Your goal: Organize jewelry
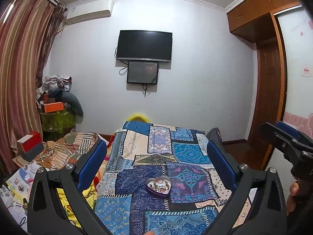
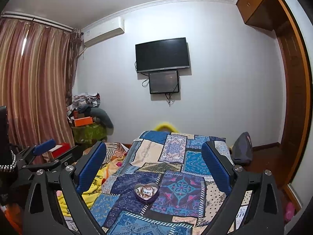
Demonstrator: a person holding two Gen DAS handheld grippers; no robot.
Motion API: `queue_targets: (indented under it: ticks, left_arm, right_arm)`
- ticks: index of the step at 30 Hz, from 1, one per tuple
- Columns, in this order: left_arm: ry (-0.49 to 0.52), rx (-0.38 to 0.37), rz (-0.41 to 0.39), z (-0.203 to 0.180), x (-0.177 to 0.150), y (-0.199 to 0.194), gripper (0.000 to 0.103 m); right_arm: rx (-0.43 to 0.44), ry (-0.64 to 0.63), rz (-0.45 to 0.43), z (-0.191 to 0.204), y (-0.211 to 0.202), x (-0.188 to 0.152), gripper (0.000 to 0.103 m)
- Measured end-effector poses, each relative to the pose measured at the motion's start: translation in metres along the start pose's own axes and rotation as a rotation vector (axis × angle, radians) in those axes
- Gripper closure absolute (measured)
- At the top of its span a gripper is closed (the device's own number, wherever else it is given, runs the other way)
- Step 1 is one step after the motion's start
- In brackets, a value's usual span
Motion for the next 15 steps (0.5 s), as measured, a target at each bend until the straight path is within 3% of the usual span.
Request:
queue_targets:
  ticks: [15]
  left_arm:
    - [0.002,-0.019,0.004,-0.0015,-0.0009,0.0011,0.000]
  right_arm:
    - [0.000,0.001,0.014,0.0008,0.0050,-0.0024,0.006]
Point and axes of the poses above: each gripper's, at about its wrist camera, not at the fingertips, and y roughly the way its jaws point, z to its left, x to its top, the point moved 8 cm from there along y, roughly the way its jaws point, and after that the axes turned 9 degrees about -z, right-handed, at the moved point
